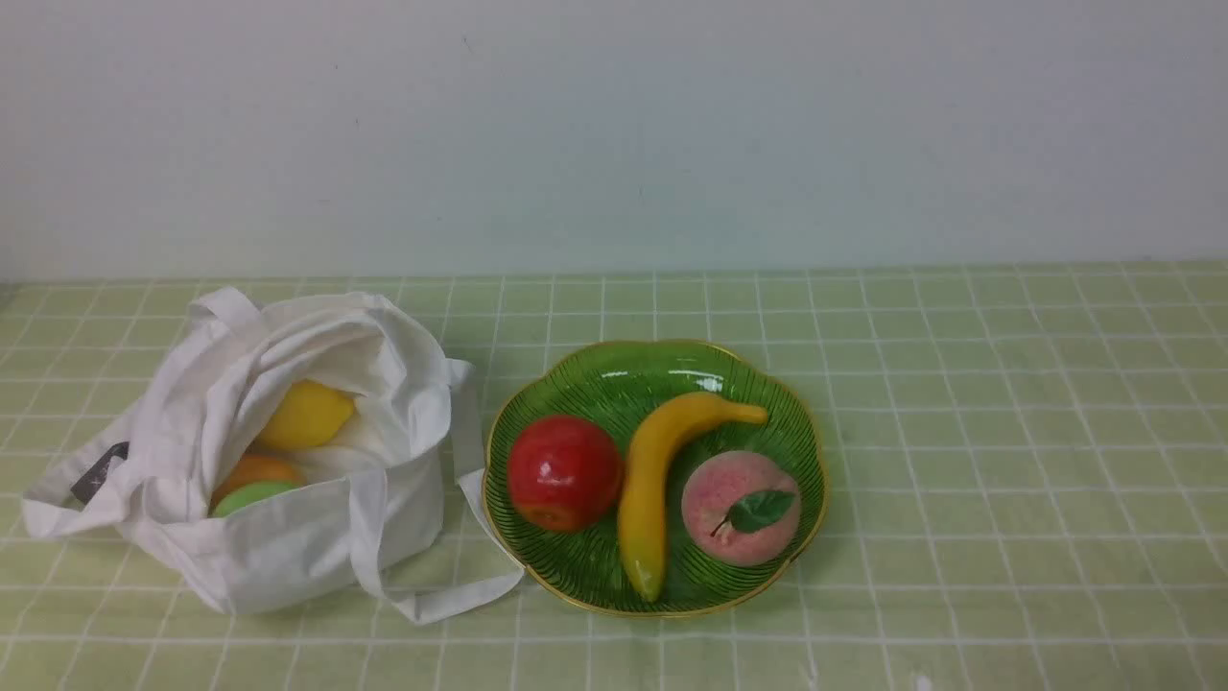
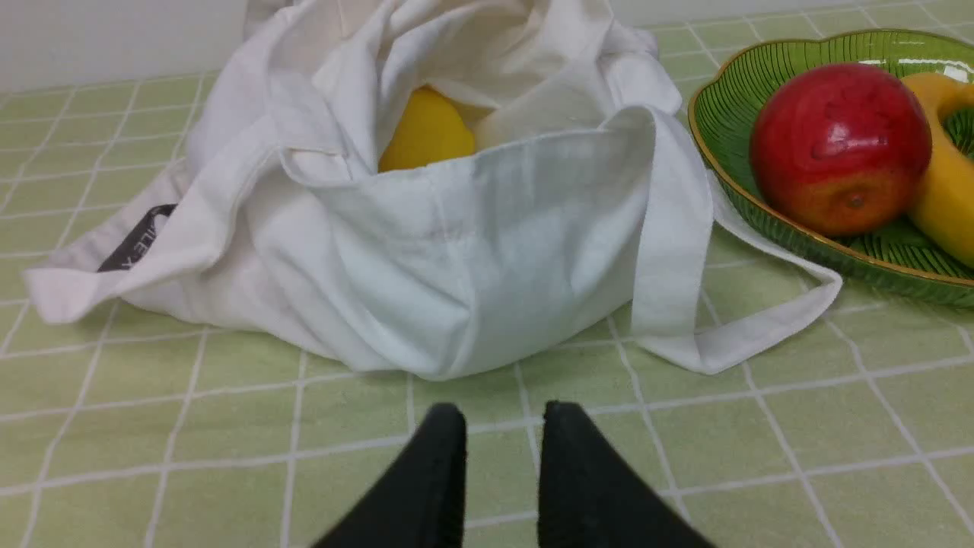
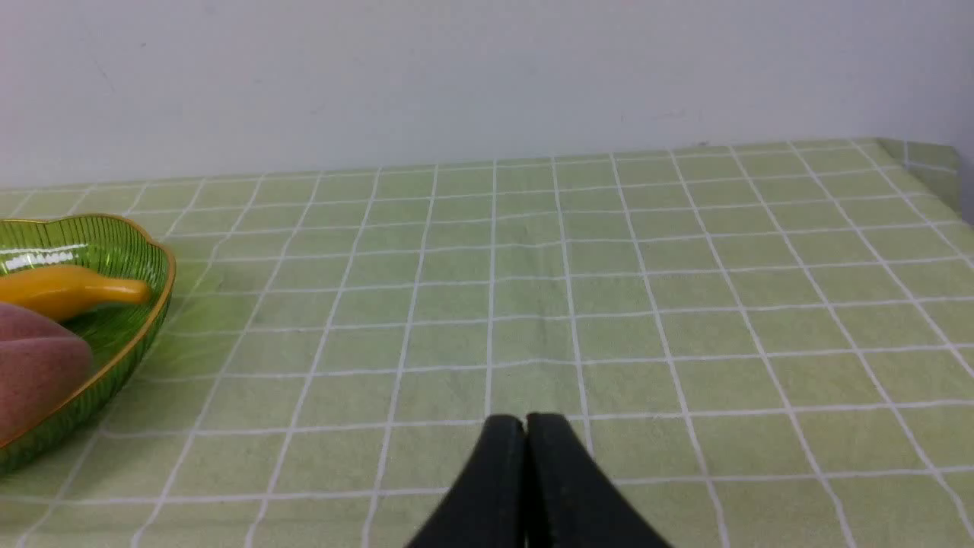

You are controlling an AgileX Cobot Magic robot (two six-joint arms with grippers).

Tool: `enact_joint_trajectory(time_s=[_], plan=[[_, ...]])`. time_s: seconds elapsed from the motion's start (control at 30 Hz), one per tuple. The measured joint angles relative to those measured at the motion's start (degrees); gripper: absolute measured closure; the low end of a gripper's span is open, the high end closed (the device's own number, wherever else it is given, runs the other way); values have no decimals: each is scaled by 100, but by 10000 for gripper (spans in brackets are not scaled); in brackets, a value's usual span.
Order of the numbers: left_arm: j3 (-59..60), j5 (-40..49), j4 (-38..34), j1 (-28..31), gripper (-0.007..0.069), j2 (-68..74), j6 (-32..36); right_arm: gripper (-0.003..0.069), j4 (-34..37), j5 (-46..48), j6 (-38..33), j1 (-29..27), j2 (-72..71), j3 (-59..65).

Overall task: Take the fruit out of the bag on the green coffee tablecloth and place them on the plate.
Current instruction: 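Reach into the white bag and grasp the apple with the left gripper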

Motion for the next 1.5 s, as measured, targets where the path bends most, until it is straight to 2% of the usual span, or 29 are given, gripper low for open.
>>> enact_joint_trajectory(time_s=[0.73, 0.77, 0.87, 0.93, 1.0, 1.03, 1.17, 1.23, 1.37, 1.43, 1.47, 1.5], plan=[[4, -95, -58, 0, 496, 0, -99, 669, -5, 0, 0, 0, 0, 0], [11, -209, -205, 0, 496, 0, -233, 669, -5, 0, 0, 0, 0, 0], [18, -788, -1394, 0, 496, 0, -856, 669, -5, 0, 0, 0, 0, 0], [18, -911, -1691, 0, 496, 0, -926, 669, -5, 0, 0, 0, 0, 0], [18, -1500, -2391, 0, 496, 0, -1015, 669, -5, 0, 0, 0, 0, 0], [18, -1615, -2439, 0, 496, 0, -1022, 669, -5, 0, 0, 0, 0, 0], [-33, -2971, -3178, 0, 496, 0, -1061, 669, -5, 0, 0, 0, 0, 0], [-358, -3174, -3234, 0, 510, 0, -962, 669, -5, 0, 0, 0, 0, 0], [-1500, -2619, -2985, 0, 578, 322, -362, 669, -5, 0, 0, 0, 0, 0], [-2523, -1345, -2792, 0, 621, 1217, 182, 669, -5, 0, 0, 0, 0, 0], [-2678, -1237, -2785, 0, 622, 1297, 210, 669, -5, 0, 0, 0, 0, 0], [-3282, -201, -2653, 0, 629, 2121, 379, 669, -5, 0, 0, 0, 0, 0]])
